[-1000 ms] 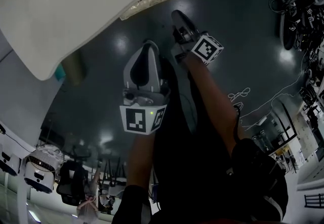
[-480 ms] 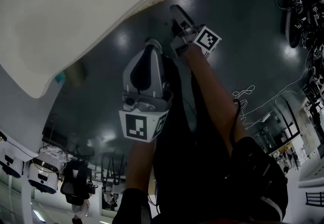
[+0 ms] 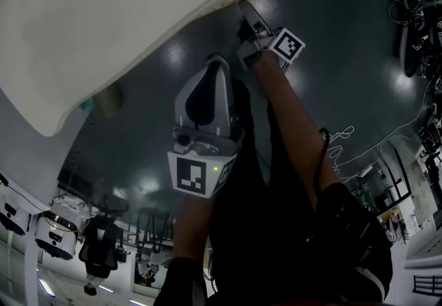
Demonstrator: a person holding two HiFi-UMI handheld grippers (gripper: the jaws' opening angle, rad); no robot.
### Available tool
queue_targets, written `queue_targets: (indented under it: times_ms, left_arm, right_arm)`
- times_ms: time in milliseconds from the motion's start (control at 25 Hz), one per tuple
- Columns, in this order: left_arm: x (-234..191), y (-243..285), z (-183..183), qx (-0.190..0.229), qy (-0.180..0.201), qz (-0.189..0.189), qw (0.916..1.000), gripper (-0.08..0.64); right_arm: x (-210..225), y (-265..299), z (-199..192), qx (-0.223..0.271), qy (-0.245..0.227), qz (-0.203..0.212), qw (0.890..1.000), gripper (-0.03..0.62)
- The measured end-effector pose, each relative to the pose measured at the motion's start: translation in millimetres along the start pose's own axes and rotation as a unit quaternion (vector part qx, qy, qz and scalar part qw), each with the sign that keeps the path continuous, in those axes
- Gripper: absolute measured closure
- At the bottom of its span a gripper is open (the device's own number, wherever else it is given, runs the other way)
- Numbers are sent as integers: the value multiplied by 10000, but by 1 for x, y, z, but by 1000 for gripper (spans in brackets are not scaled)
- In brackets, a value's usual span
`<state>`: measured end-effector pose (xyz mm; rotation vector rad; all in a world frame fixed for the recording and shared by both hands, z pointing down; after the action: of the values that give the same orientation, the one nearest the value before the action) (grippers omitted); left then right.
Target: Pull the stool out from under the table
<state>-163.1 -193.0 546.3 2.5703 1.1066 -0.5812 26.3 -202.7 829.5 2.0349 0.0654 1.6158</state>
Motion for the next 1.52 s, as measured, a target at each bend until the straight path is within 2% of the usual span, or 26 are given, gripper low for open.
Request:
queue_targets:
  times_ms: [320, 840, 1120, 1240, 1520]
  left_arm:
    - [-7, -1, -5, 71, -9, 59, 10000, 551]
    - [-19, -10, -9, 13, -77, 81, 9999, 551]
    - [-25, -14, -11, 18, -132, 105, 9999, 551]
    - [-24, -14, -13, -28, -191, 102, 9998, 551]
    - [-23, -14, -15, -17, -207, 113, 9997, 551]
  right_arm:
    - [12, 20, -5, -200, 168, 97, 9996, 91]
    - [17, 46, -9, -164, 554, 190, 9981, 75]
    - [22, 58, -13, -314, 595, 575, 9961, 43]
    - [21, 60, -12, -334, 625, 689, 9951, 43]
    - [24, 58, -15, -274, 695, 630, 9952, 75]
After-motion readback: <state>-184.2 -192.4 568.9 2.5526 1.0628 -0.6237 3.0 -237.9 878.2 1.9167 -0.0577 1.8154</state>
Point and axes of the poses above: the fingertips, and each gripper's own axes: y forward along the fingers, x to its right, z out of its top, the point moved 9 cm from there along -y, backward along the fingers, and after that the axes turned 11 degrees about -z, right-handed, at the moved point
